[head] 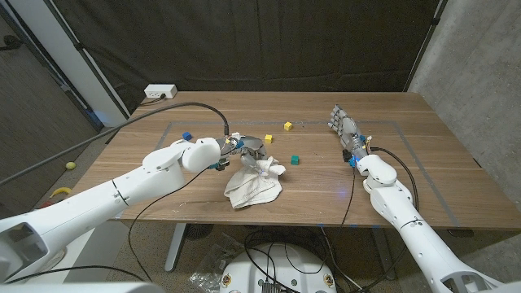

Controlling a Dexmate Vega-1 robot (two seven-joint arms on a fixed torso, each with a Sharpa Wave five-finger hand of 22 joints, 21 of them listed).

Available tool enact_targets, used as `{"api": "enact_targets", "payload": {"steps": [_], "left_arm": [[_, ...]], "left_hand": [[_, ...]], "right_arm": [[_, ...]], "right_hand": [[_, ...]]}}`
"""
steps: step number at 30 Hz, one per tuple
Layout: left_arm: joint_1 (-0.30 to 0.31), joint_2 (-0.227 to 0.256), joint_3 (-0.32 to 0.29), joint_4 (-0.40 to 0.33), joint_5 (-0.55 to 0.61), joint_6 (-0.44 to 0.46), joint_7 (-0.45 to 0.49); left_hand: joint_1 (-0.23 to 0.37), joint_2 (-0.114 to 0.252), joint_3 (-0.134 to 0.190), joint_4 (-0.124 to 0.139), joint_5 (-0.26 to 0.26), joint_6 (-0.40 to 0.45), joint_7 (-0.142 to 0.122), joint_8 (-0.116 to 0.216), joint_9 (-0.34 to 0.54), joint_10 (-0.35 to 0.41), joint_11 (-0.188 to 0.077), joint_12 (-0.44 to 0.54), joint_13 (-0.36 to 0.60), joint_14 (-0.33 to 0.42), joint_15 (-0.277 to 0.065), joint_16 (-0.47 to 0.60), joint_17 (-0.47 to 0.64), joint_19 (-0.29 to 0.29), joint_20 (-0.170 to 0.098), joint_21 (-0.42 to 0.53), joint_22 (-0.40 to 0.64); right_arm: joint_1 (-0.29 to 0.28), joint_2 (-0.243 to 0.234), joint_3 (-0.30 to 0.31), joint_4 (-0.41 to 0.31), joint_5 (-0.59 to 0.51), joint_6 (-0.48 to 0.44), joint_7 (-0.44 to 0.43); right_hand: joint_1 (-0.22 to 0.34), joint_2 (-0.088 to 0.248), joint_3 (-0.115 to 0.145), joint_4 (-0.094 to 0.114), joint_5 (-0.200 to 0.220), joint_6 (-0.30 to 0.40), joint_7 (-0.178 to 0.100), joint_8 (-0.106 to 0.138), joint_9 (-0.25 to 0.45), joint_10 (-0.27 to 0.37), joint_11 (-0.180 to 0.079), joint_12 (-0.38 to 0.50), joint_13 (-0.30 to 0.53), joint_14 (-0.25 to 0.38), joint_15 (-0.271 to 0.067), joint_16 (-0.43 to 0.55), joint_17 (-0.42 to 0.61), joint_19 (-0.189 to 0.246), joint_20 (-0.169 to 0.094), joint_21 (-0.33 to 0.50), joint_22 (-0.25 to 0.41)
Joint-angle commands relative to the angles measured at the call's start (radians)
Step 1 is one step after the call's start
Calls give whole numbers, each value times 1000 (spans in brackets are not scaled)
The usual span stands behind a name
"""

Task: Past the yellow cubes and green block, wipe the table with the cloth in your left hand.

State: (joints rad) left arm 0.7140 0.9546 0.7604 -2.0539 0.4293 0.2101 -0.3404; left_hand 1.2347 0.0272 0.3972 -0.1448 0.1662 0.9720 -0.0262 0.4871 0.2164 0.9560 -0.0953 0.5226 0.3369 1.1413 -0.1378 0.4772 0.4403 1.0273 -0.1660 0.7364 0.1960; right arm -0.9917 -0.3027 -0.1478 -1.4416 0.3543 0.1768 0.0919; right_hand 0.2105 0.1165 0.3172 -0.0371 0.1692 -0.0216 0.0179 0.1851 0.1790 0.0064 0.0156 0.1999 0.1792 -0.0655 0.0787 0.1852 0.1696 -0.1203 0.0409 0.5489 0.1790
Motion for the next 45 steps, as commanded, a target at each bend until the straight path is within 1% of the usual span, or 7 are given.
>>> {"api": "enact_targets", "payload": {"steps": [1,5,13,20,27,34,45], "left_arm": [[41,49,-8,-65,-23,-15,-40],[52,58,4,-83,10,3,-40],[91,87,54,-129,193,63,41],[147,87,82,-90,285,75,218],[157,101,127,-98,402,136,222],[207,147,142,-140,491,281,195],[282,193,165,-186,682,611,60]], "left_hand": [[42,37,-5,2,7,59,48,2,5,67,-58,0,61,93,-90,3,23,8,-32,9,1],[42,36,-6,3,7,57,48,0,5,68,-54,-2,62,95,-90,2,27,7,-32,13,1],[42,35,-6,4,6,58,47,-2,6,72,-57,-3,62,96,-90,-1,31,5,-32,18,0],[42,34,-6,5,6,57,46,-5,7,71,-59,-5,63,98,-90,-4,34,4,-31,23,0],[40,33,-7,7,6,60,44,-6,8,74,-59,-8,61,100,-90,-8,37,4,-30,29,-1],[41,31,-7,7,6,68,42,-6,8,72,-57,-9,64,101,-90,-13,40,3,-31,34,-2],[42,28,-6,6,6,71,42,-10,6,75,-61,-10,65,105,-90,-18,44,1,-31,41,-2]], "right_arm": [[6,9,-9,16,-2,12,8],[12,10,-11,26,-1,14,14],[19,12,-14,45,2,20,24],[25,13,-15,59,3,23,29],[27,14,-15,65,2,24,28],[36,16,-16,80,5,29,34],[92,29,-40,146,3,40,71]], "right_hand": [[-4,0,-1,-1,8,-2,2,2,2,6,2,3,2,1,0,0,4,0,0,-3,3],[-4,0,-2,-1,8,-2,2,2,2,6,2,3,2,1,-1,0,4,1,0,-3,3],[-4,0,-2,-2,8,-2,2,2,2,6,2,3,2,1,-1,0,4,1,0,-6,3],[-5,0,-3,-2,8,-2,2,2,2,7,3,3,2,1,-2,0,4,2,0,-8,4],[-5,0,-4,-3,8,-2,2,2,2,6,3,3,2,1,-1,0,4,3,0,-10,4],[-5,0,-5,-3,8,-2,2,2,2,6,2,3,2,1,-1,0,4,4,1,-13,4],[-5,0,-6,-4,9,-2,2,2,2,6,3,3,2,1,-3,0,4,5,0,-16,4]]}}
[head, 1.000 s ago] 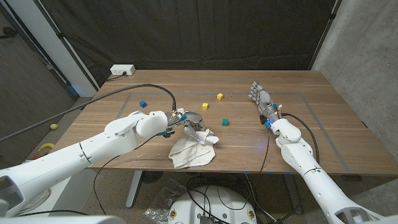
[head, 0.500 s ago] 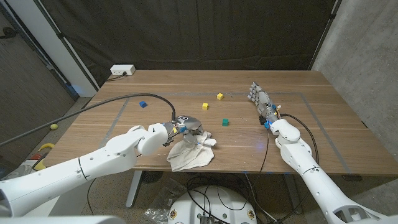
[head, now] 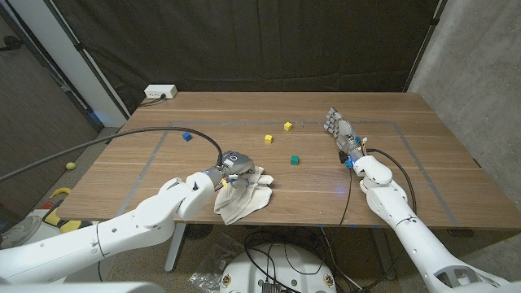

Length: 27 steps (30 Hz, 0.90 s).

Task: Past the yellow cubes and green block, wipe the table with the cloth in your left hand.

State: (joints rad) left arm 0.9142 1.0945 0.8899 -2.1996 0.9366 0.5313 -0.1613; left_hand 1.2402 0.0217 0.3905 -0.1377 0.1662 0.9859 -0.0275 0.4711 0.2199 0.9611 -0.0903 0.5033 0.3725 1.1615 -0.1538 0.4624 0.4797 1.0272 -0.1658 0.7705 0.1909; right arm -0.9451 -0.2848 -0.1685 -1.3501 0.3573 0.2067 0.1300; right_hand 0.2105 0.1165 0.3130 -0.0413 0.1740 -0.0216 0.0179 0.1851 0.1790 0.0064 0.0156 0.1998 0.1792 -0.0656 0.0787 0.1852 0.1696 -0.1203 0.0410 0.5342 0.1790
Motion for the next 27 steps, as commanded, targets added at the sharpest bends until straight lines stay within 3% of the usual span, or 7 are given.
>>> {"api": "enact_targets", "payload": {"steps": [1,8,14,20,27], "left_arm": [[87,59,37,-43,192,319,-138],[113,96,50,-53,321,504,-309],[129,122,53,-60,354,562,-363],[129,123,37,-61,288,540,-298],[107,93,17,-36,153,411,-147]], "left_hand": [[37,34,1,-1,6,57,44,6,2,71,-68,9,29,85,-74,-4,5,1,-31,7,3],[36,33,0,0,6,57,42,4,3,74,-72,10,30,89,-74,-7,7,1,-31,13,3],[37,32,0,1,6,58,40,3,4,75,-73,8,29,93,-75,-9,9,2,-32,17,3],[35,31,0,1,6,60,39,2,4,77,-74,6,28,96,-74,-11,12,3,-32,22,3],[36,30,0,1,6,62,40,0,4,74,-71,4,30,98,-75,-15,15,1,-32,27,2]], "right_arm": [[50,13,-22,60,-1,11,36],[82,21,-38,96,-5,10,54],[105,28,-51,123,-11,16,66],[106,28,-52,125,-18,19,59],[76,12,-35,84,-21,7,32]], "right_hand": [[-5,0,-2,1,4,-2,2,2,2,6,3,3,2,1,-3,0,4,5,0,-1,4],[-5,1,-2,0,4,-3,2,2,2,4,3,2,2,0,-2,-1,4,6,0,-3,4],[-5,1,-3,0,4,-4,4,2,2,5,2,3,2,-1,-3,-1,4,6,-1,-5,4],[-6,1,-4,0,4,-4,3,2,2,3,3,2,2,-1,-2,-1,4,6,-1,-8,4],[-6,1,-5,0,4,-4,4,2,2,4,3,2,2,-2,-3,-1,4,6,-3,-9,4]]}}
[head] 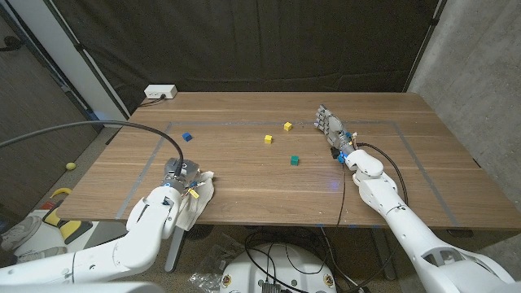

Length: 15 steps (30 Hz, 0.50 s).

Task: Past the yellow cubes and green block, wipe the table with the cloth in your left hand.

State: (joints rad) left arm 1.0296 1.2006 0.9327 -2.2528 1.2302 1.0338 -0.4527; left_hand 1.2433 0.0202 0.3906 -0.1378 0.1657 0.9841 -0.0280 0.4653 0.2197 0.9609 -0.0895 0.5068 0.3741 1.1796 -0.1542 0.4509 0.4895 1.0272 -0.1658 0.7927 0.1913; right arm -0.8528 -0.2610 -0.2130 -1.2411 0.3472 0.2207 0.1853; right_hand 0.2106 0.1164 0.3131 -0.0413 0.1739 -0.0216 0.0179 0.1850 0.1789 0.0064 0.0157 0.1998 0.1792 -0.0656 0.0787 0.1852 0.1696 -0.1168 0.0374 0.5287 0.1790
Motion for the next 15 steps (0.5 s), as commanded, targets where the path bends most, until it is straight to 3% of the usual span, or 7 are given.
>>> {"api": "enact_targets", "payload": {"steps": [1,5,7,15], "left_arm": [[-10,-18,-33,22,-172,-116,176],[-38,-53,-43,53,-261,-230,255],[-60,-83,-54,80,-340,-329,307],[-122,-154,-61,138,-517,-575,354]], "left_hand": [[33,31,0,2,7,64,40,6,4,78,-72,2,29,80,-74,-4,6,0,-32,5,2],[33,31,0,2,7,65,42,5,5,80,-75,0,28,80,-74,-7,7,-1,-32,8,1],[33,31,0,2,7,64,42,4,5,80,-71,1,30,81,-74,-8,8,-2,-32,10,1],[34,30,1,2,7,67,44,1,5,81,-74,0,32,85,-74,-11,12,-4,-32,15,1]], "right_arm": [[-21,-15,12,-31,-11,-9,-26],[-36,-23,20,-56,-14,-19,-41],[-44,-27,24,-68,-14,-24,-48],[-50,-29,28,-78,-16,-28,-57]], "right_hand": [[-6,1,-5,0,4,-4,3,2,2,5,3,3,2,-1,-3,-1,4,3,1,-4,4],[-6,1,-5,-1,4,-4,3,2,2,5,4,3,2,-2,-3,-1,4,3,0,-5,4],[-7,1,-5,-1,4,-4,3,2,2,5,4,3,2,-2,-2,-1,4,3,0,-6,4],[-7,1,-6,-1,4,-3,4,2,2,4,4,2,2,-2,-2,-1,4,4,1,-8,4]]}}
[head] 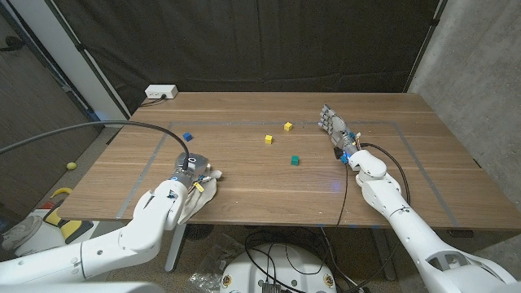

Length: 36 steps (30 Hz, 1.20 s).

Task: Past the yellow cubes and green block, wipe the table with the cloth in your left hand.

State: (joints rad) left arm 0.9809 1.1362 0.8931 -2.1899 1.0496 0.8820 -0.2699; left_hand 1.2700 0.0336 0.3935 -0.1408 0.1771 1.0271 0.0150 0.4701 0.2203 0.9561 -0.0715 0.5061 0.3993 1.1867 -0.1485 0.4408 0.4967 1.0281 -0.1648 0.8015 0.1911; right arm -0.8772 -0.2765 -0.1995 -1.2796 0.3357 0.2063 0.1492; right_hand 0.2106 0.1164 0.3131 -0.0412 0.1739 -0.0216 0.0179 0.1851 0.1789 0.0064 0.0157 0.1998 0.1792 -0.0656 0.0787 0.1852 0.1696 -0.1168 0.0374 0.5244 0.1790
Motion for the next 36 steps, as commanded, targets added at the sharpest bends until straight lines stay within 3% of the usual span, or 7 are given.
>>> {"api": "enact_targets", "payload": {"steps": [1,8,15,29,36], "left_arm": [[-79,-95,-25,78,-364,-452,171],[-113,-123,-34,95,-486,-616,141],[-113,-109,-55,65,-506,-655,142],[-94,-87,-55,28,-396,-525,120],[-97,-86,-24,12,-262,-386,64]], "left_hand": [[7,17,-2,5,-5,23,1,-3,5,86,-90,0,7,78,-79,-1,5,-5,-33,7,1],[6,16,-2,6,-5,26,1,-5,4,86,-93,-2,8,77,-78,-5,7,-6,-32,10,0],[5,15,-1,8,-5,25,-2,-8,5,83,-91,-5,10,74,-78,-12,9,-11,-31,14,-1],[3,14,0,9,-4,29,-6,-11,4,88,-96,-7,11,76,-79,-20,11,-18,-30,19,-3],[3,13,1,9,-4,29,-5,-12,4,90,-98,-9,11,79,-79,-23,13,-19,-30,22,-3]], "right_arm": [[-25,-13,14,-39,-4,-12,-21],[-25,-9,15,-32,-2,-6,-21],[-29,-6,16,-31,0,-1,-21],[-26,-1,14,-18,6,4,-12],[-21,0,12,-7,7,4,-9]], "right_hand": [[-7,1,-6,-1,4,-3,3,2,2,5,4,2,2,-2,-2,-1,4,4,0,-4,4],[-7,1,-7,-1,4,-4,4,2,2,5,3,3,2,-3,-2,-1,4,4,0,-5,5],[-8,2,-8,-1,4,-4,4,2,2,5,3,3,2,-3,-2,-1,4,4,0,-8,5],[-8,2,-9,-1,4,-4,4,2,2,6,4,3,2,-3,-3,-1,4,6,-1,-11,5],[-8,2,-9,-1,4,-4,4,2,2,5,4,3,2,-3,-3,-1,4,6,-1,-12,5]]}}
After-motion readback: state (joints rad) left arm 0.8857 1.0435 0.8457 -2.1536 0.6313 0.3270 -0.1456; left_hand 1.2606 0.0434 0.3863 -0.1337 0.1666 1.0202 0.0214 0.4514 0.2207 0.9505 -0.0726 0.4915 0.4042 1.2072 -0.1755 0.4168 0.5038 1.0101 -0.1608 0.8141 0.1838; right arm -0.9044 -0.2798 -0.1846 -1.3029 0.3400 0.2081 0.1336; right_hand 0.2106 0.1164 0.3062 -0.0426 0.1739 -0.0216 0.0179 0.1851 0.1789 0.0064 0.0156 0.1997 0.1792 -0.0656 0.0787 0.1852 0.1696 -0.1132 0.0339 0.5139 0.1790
